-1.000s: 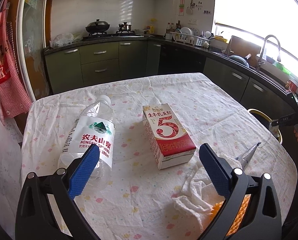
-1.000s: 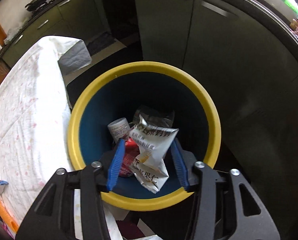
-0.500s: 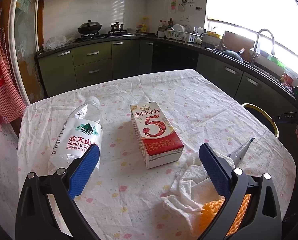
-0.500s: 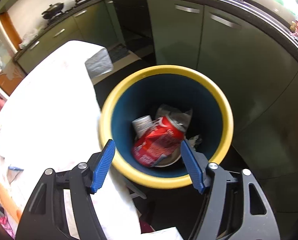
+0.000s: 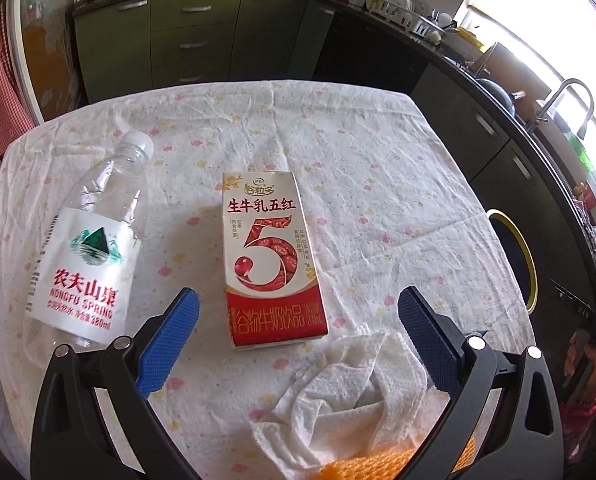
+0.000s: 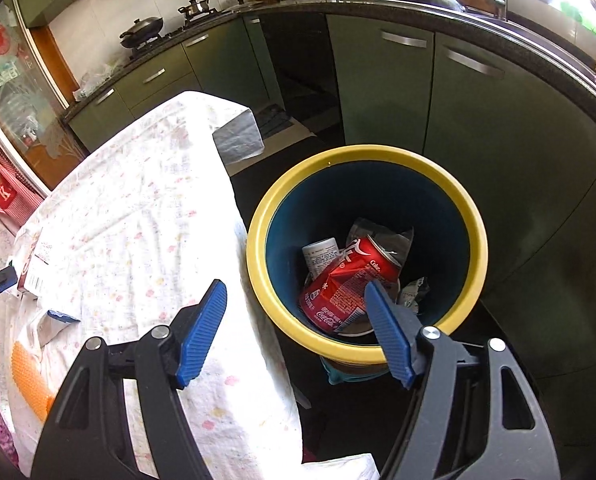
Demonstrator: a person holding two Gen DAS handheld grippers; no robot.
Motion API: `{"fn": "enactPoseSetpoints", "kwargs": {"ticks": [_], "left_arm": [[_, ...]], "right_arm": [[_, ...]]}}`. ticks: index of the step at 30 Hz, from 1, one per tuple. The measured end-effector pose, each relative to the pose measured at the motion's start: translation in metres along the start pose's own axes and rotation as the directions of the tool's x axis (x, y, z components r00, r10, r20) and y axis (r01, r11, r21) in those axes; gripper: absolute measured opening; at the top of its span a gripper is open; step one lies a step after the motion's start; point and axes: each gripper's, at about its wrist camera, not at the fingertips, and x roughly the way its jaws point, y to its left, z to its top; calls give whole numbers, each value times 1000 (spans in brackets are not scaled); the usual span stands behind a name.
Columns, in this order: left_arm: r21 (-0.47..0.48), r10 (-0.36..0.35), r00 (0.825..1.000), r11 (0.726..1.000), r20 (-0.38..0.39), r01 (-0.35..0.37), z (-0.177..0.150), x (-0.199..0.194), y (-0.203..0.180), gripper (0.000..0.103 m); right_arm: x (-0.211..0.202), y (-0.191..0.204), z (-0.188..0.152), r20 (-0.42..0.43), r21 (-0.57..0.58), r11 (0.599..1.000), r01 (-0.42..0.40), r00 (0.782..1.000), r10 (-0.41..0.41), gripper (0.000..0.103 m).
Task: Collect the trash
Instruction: 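Grasp the red-and-white milk carton with the left gripper and lift it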
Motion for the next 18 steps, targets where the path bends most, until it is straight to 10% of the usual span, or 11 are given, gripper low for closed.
{"fn": "enactPoseSetpoints", "kwargs": {"ticks": [18], "left_arm": [[21, 155, 982, 988, -112, -154, 34, 62, -2, 82]], "right_arm": [[14, -4, -5, -28, 6, 999, -52, 998, 52, 68]]}}
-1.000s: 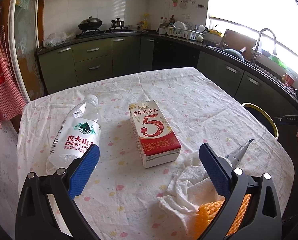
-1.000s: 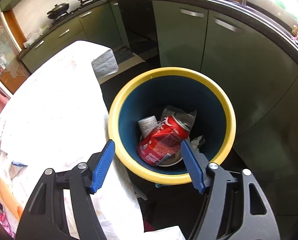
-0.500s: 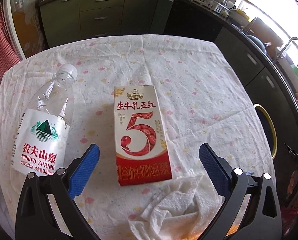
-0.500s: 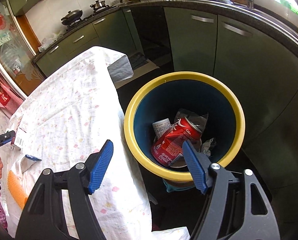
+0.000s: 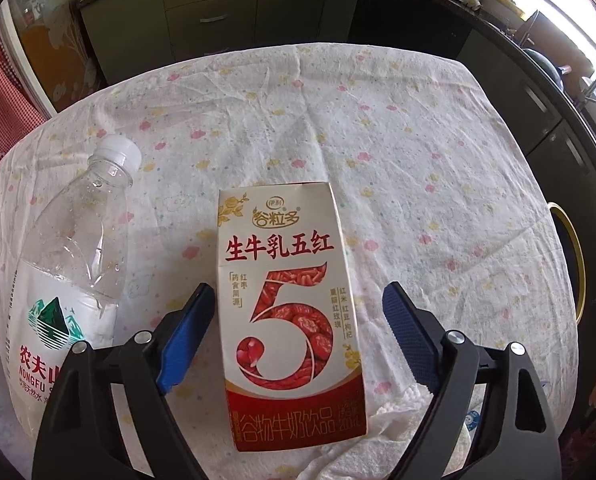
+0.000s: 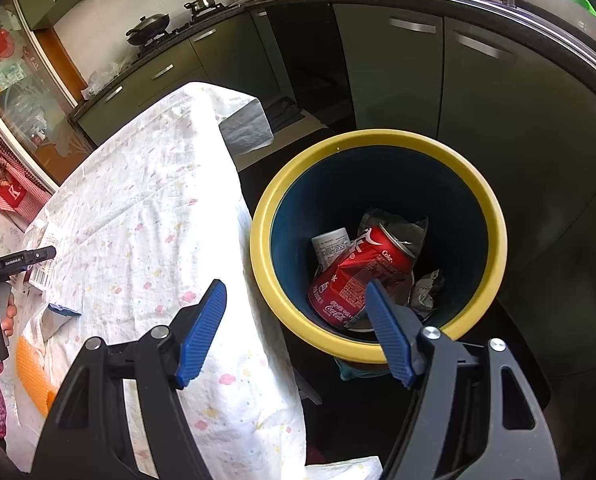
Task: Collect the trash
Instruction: 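Grasp the red-and-white milk carton with the left gripper and lift it, then carry the milk carton over the yellow bin and open the left gripper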
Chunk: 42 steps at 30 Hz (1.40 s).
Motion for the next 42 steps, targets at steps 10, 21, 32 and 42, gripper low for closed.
{"fn": "enactPoseSetpoints", "kwargs": {"ticks": [10, 21, 32, 42], "left_arm": [[18, 2, 1000, 1000, 0, -2, 5, 0, -2, 54], [134, -51, 997, 990, 50, 44, -12, -42, -29, 53], [330, -198, 975, 931, 98, 156, -17, -99, -120, 53], [509, -326, 944, 820, 42, 260, -8, -104, -249, 53]], "right_arm": [[-1, -1, 0, 3, 0, 1000, 1, 1000, -1, 68], [-5, -3, 0, 9, 4, 1000, 0, 1000, 0, 68], [-24, -31, -8, 37, 59, 998, 19, 999, -21, 68], [-47, -82, -21, 70, 146, 988, 51, 996, -62, 68]]}}
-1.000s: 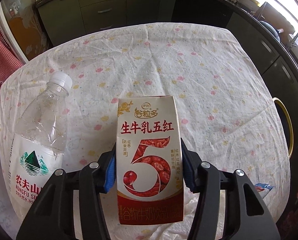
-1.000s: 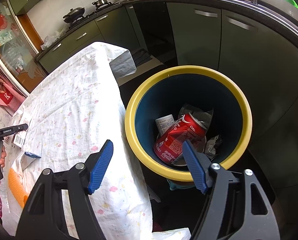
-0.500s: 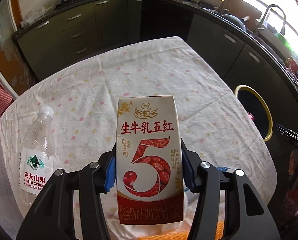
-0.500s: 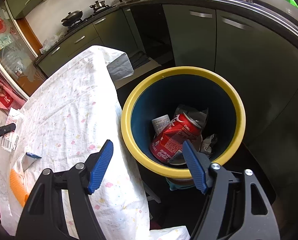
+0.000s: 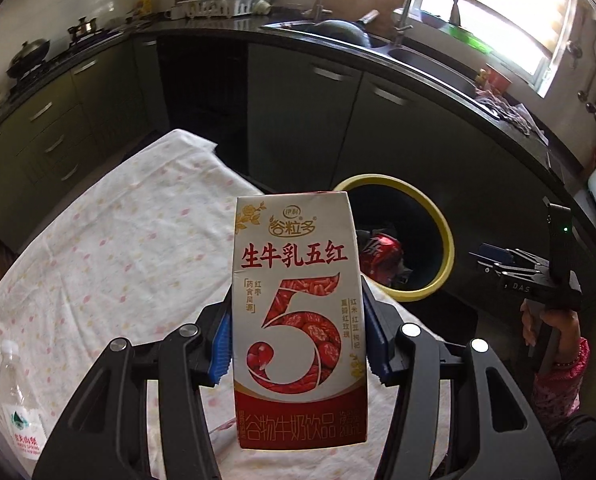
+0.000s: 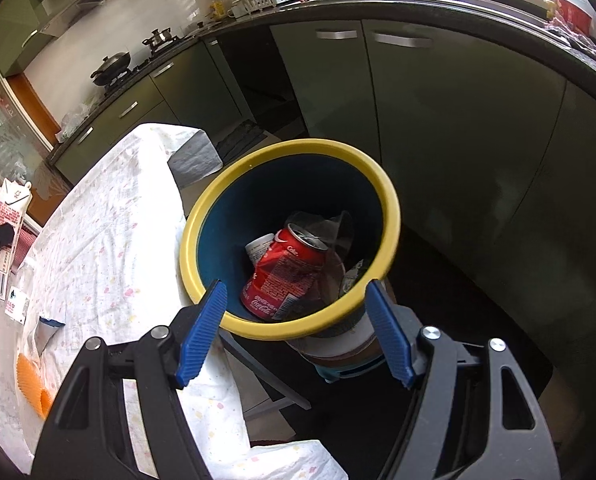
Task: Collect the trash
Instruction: 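Carry the milk carton over the yellow bin and open the left gripper, then grasp the white tube beside the orange sponge with the right gripper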
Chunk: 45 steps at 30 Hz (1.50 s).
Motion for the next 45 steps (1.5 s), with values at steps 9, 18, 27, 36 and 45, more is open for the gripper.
{"fn": "enactPoseSetpoints", "kwargs": {"ticks": [9, 18, 27, 36, 45], "left_arm": [[165, -87, 994, 982, -58, 96, 54, 74, -90, 53], [206, -91, 991, 972, -95, 110, 90, 149, -128, 54], [191, -128, 992, 974, 6, 124, 103, 130, -122, 84], [103, -134, 965, 988, 226, 113, 52, 4, -70, 96], [-104, 70, 933, 994, 352, -35, -42, -98, 17, 98]], "right_arm": [[-7, -45, -11, 9, 70, 997, 29, 1000, -29, 68], [-20, -63, -20, 32, 96, 994, 48, 998, -51, 70], [-24, -65, -24, 35, 99, 994, 44, 998, -47, 71], [-17, -44, -21, 18, 55, 998, 17, 1000, -18, 71], [-13, 4, -15, 7, -43, 999, -11, 1000, 12, 72]]}}
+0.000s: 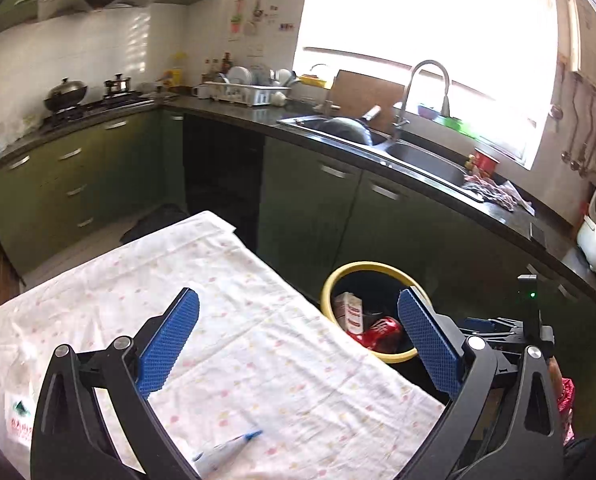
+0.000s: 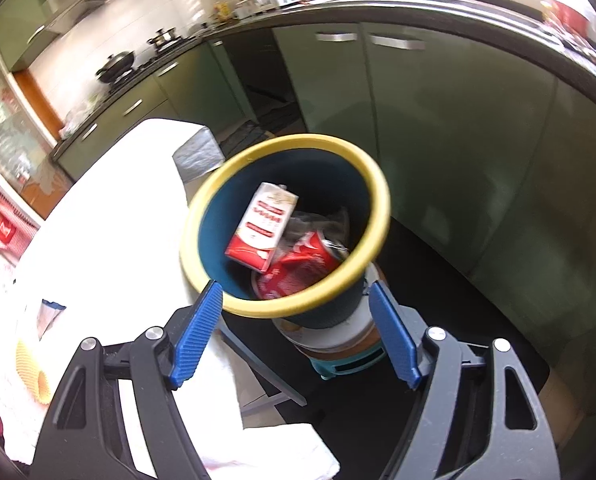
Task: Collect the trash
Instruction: 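Grasp the white tube beside the orange sponge with the right gripper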
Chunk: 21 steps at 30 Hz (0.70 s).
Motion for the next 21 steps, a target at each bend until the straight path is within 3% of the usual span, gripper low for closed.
{"fn": "enactPoseSetpoints", "kwargs": {"ticks": [5, 11, 18, 21], "left_arm": [[-96, 137, 990, 986, 37, -133, -38, -57, 59, 98], [-211, 246, 967, 950, 60, -229, -84, -106, 128, 98], [-298, 421, 906, 871, 40, -392, -147, -128, 187, 98], [-315, 458, 889, 845, 11, -432, -173, -128, 202, 98]], "right_arm": [[10, 42, 7, -22, -84, 996, -29, 999, 27, 72], [24, 101, 13, -66, -204, 974, -93, 994, 81, 72], [37, 188, 15, -145, -391, 900, -192, 979, 146, 72], [43, 229, 15, -191, -464, 851, -246, 966, 175, 72]]}}
